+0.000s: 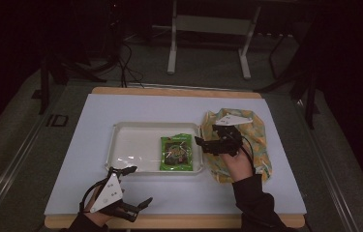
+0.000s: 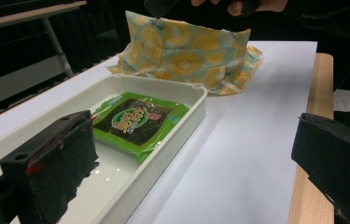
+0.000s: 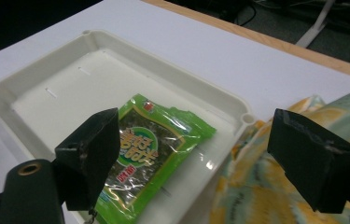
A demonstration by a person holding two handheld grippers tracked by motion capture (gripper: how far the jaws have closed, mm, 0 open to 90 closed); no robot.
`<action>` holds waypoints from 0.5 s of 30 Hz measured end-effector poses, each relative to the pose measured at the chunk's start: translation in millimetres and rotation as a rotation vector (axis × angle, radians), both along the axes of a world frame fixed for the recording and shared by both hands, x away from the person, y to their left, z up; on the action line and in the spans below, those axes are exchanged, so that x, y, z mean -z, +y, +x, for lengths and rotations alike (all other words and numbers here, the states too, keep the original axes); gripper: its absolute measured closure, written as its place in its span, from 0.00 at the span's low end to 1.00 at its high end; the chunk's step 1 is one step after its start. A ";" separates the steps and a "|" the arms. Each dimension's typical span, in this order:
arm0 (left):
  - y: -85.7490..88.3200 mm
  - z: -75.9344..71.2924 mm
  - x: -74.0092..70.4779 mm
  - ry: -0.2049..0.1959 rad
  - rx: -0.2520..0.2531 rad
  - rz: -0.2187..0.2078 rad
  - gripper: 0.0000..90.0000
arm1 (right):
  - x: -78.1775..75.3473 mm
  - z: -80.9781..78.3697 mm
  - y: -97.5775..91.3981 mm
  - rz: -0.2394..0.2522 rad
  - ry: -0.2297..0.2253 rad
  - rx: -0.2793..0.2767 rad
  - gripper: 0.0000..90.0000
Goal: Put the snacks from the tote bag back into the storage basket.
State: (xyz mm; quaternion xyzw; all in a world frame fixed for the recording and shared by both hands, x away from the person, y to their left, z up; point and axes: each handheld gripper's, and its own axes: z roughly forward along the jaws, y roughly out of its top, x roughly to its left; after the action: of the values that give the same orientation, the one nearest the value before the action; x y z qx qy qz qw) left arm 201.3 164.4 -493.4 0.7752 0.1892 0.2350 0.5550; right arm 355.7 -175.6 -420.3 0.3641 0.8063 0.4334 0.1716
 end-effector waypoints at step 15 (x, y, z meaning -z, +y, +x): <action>-0.4 0.2 0.5 0.004 -0.001 -0.002 0.00 | -4.5 -6.2 -41.5 -0.017 -0.063 0.015 0.17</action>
State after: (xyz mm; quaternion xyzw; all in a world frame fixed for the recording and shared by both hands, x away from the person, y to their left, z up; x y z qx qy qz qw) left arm 201.5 164.0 -493.9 0.7749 0.1910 0.2338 0.5553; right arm 349.5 -217.1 -415.8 0.3548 0.8014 0.4364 0.2036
